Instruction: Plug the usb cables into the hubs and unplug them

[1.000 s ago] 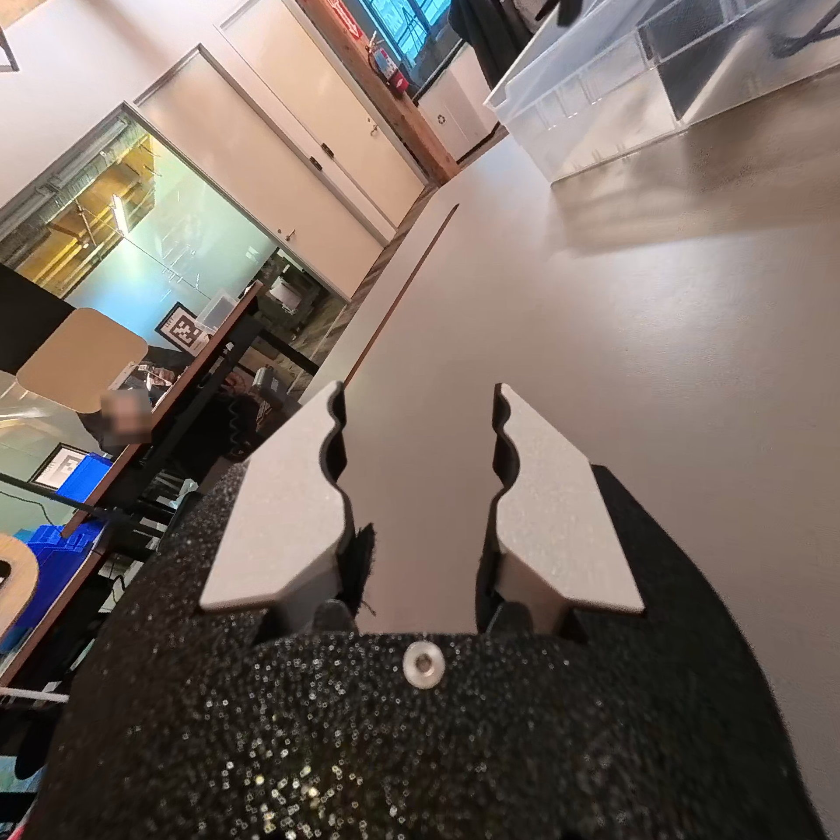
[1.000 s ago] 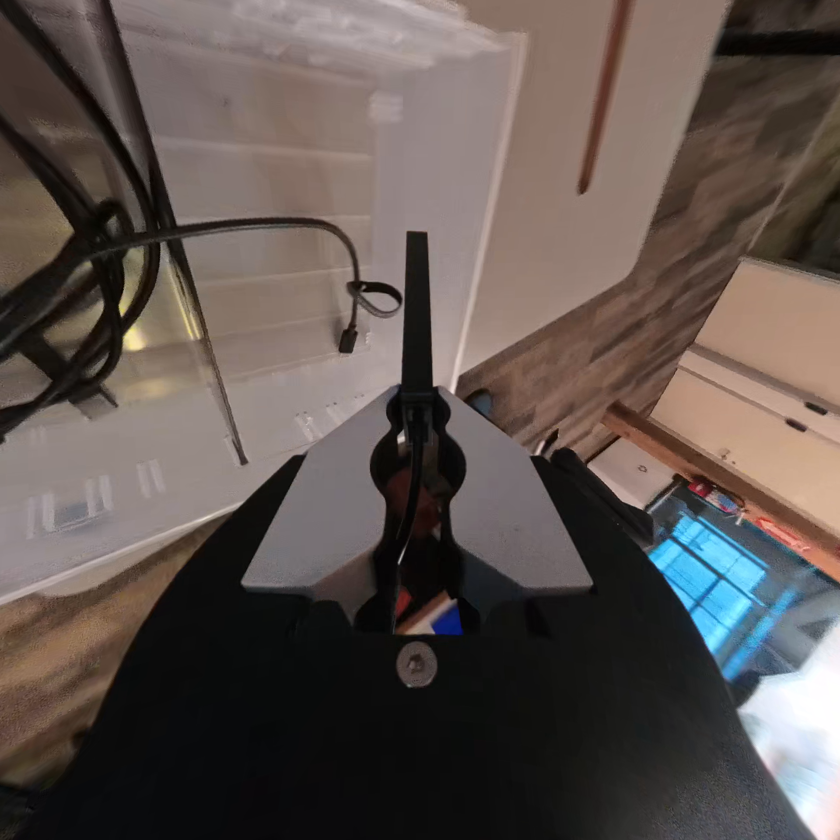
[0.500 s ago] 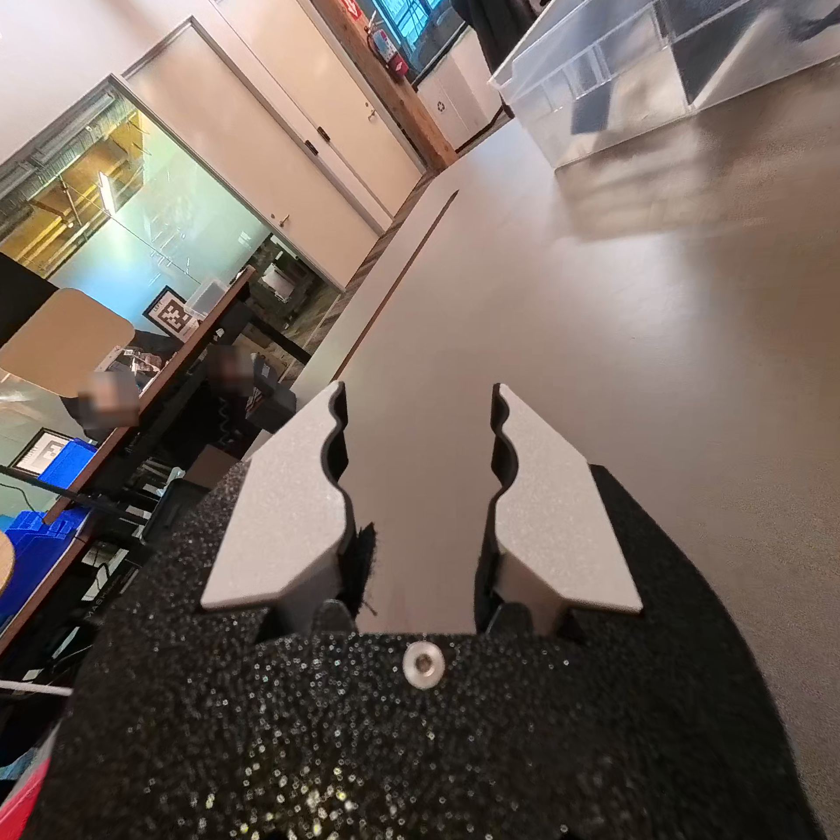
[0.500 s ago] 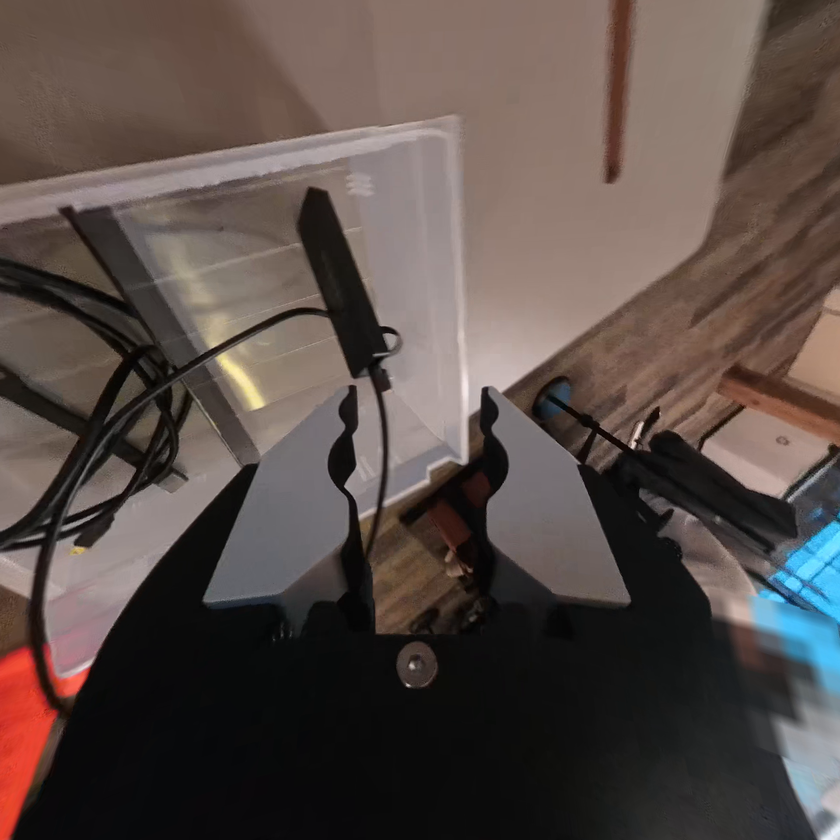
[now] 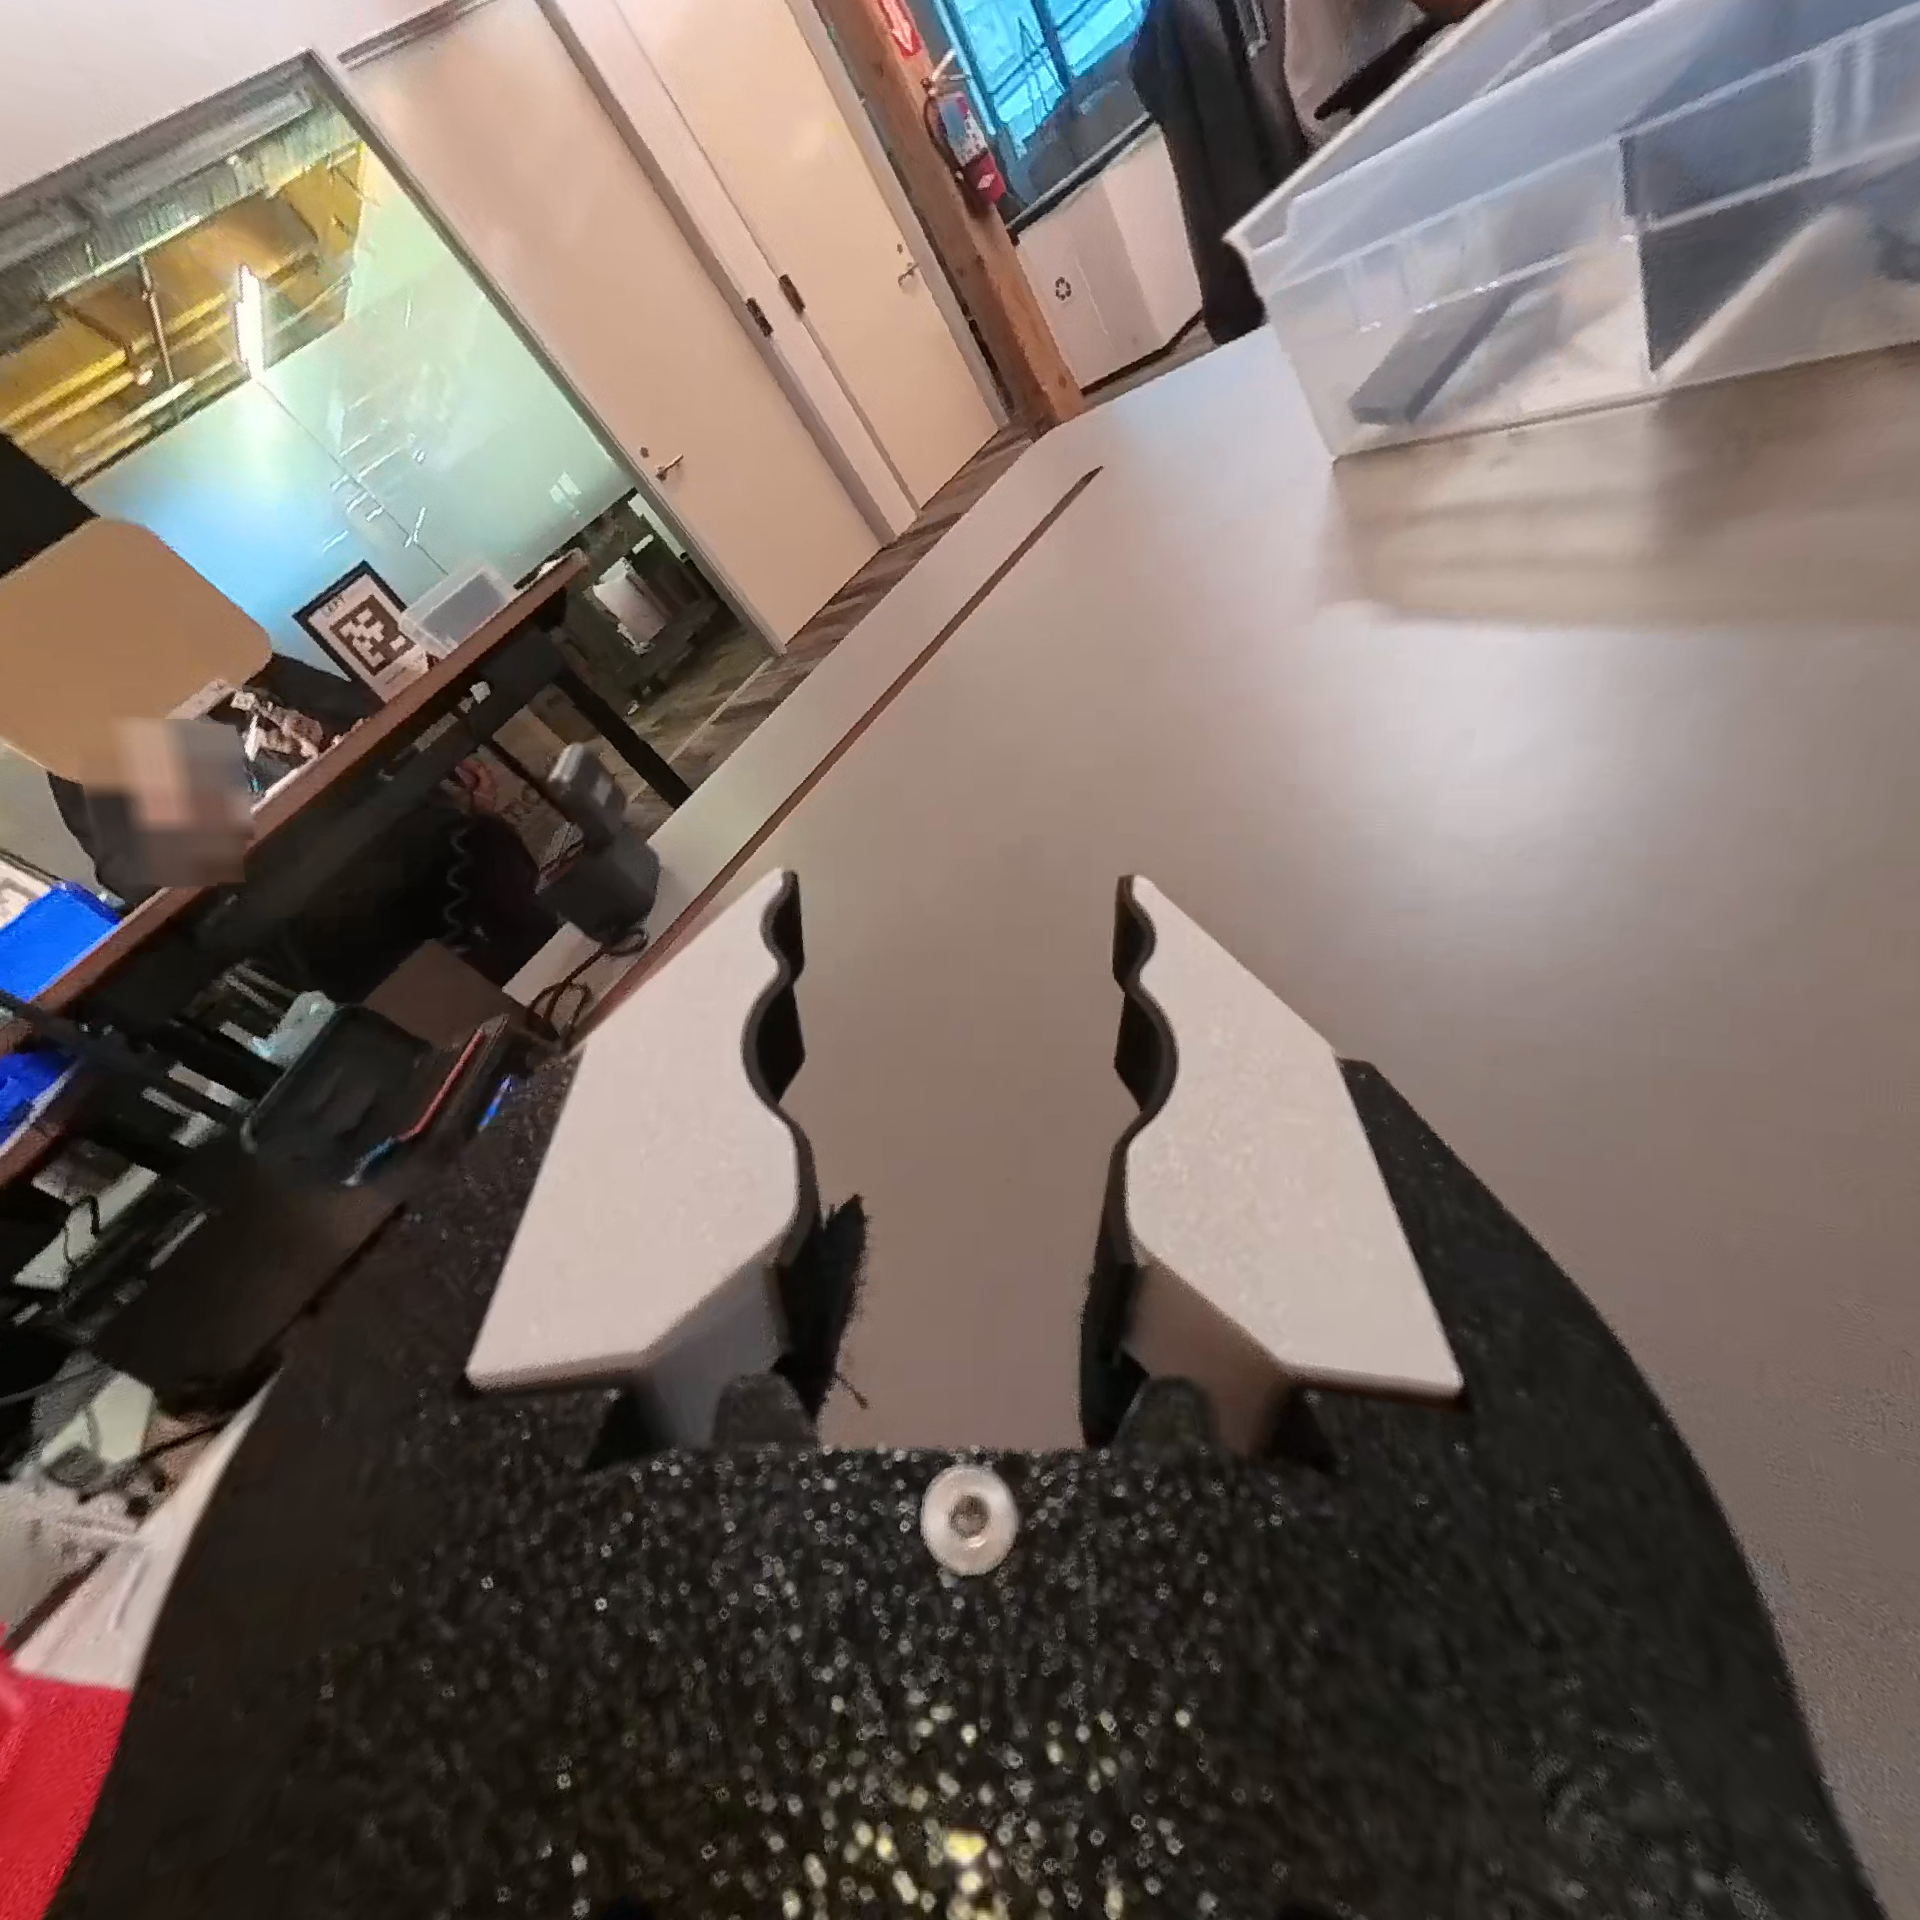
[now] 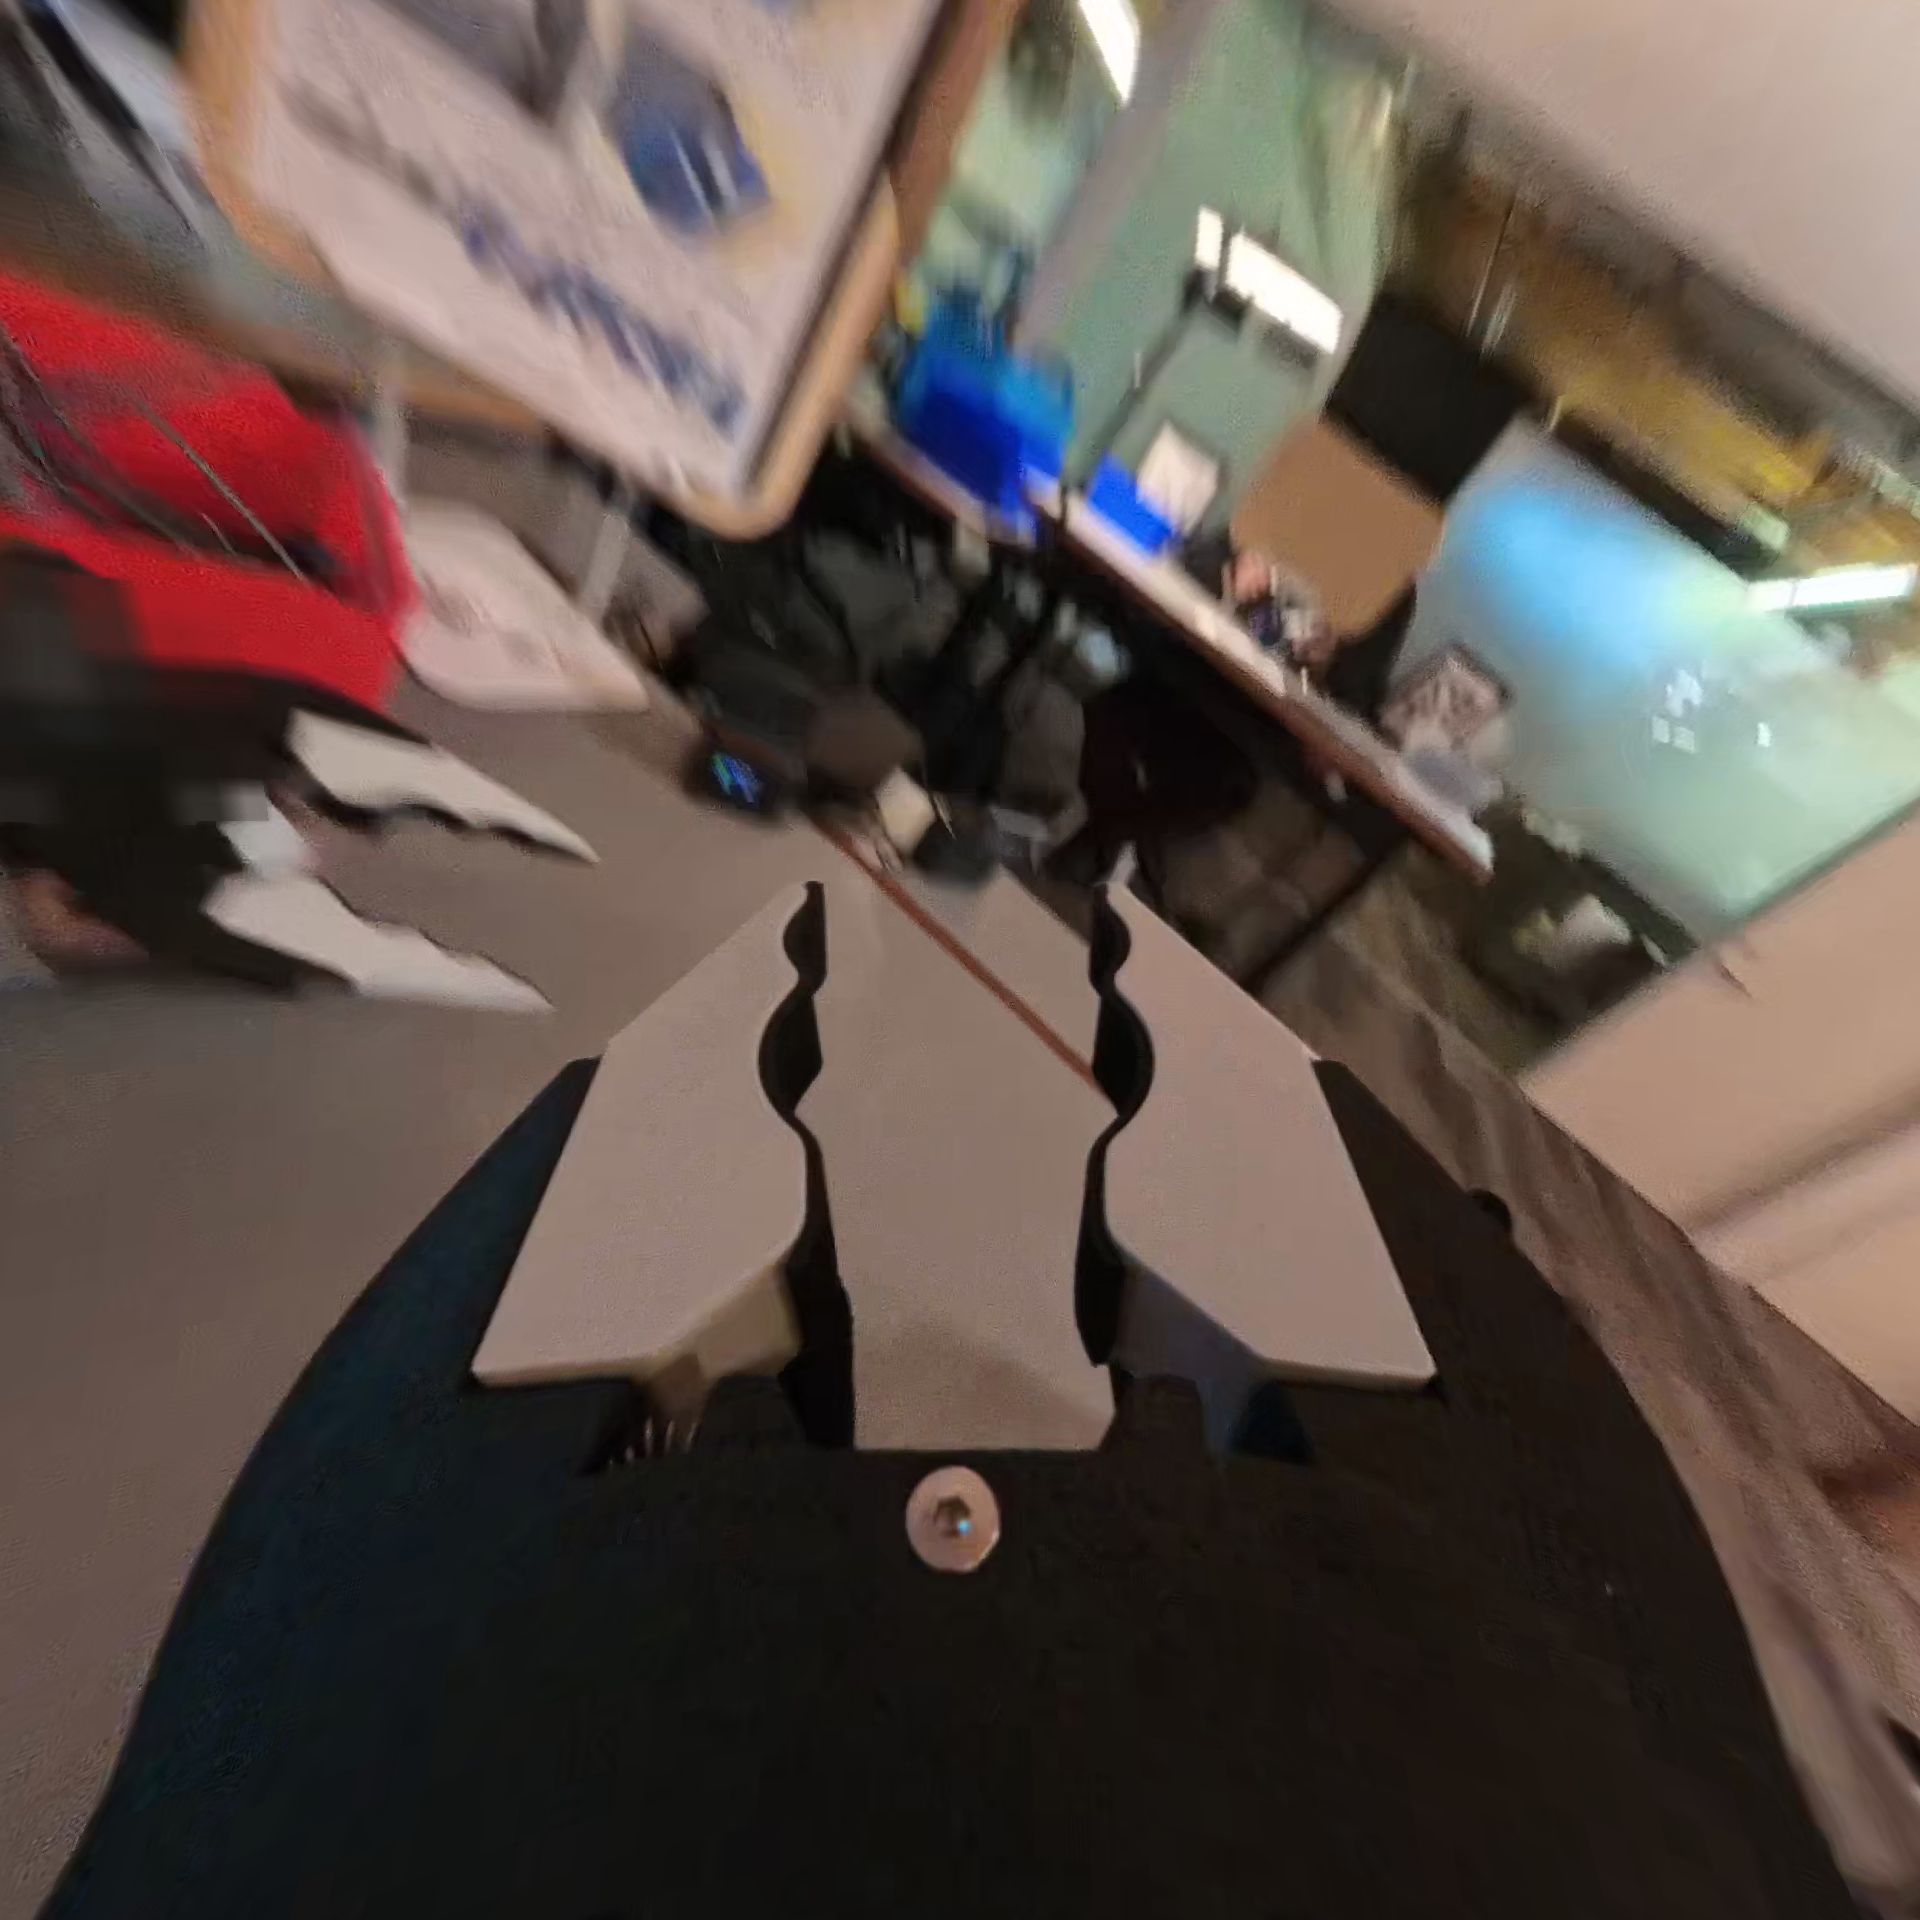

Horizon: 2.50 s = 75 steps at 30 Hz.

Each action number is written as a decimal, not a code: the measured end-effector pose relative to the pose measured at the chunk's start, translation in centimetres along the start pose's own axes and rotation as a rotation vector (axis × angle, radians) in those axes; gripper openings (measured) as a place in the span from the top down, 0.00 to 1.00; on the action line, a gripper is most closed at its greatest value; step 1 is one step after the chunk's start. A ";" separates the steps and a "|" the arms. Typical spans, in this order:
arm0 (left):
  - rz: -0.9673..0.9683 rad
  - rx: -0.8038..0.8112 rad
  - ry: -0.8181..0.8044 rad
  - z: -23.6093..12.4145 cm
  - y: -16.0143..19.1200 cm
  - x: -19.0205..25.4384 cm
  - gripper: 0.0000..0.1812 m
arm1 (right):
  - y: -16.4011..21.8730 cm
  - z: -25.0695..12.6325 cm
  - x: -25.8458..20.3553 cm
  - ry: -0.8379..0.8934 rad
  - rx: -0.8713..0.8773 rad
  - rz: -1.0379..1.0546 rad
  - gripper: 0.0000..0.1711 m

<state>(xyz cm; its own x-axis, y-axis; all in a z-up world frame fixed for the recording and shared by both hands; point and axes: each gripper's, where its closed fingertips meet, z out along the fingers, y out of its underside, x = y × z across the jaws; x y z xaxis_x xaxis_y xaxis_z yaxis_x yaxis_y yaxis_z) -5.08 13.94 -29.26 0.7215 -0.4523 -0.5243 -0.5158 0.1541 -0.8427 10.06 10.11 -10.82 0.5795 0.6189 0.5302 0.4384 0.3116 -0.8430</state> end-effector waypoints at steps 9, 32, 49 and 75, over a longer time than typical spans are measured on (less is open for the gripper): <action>-0.165 0.077 -0.102 -1.4 -0.5 -3.4 0.66 | 6.6 14.0 -6.2 0.095 0.261 0.331 0.68; -0.968 -1.135 -0.187 -20.1 13.5 -15.7 0.79 | 9.8 17.4 -8.7 -0.011 0.307 0.270 0.74; -1.005 -1.559 -0.132 -20.2 19.3 -11.4 0.83 | 10.0 17.2 -8.3 -0.015 0.307 0.330 0.74; 0.119 -0.777 -0.634 -18.4 -21.9 -32.3 0.86 | 10.4 17.3 -7.0 0.008 0.314 0.404 0.78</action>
<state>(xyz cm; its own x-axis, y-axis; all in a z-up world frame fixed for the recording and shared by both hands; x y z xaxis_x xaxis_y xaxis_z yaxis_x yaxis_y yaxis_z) -25.59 8.98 8.33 0.6417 0.1137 -0.7585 -0.5956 -0.5493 -0.5862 -1.29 21.47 -24.83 0.6659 0.7296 0.1555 -0.0486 0.2504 -0.9669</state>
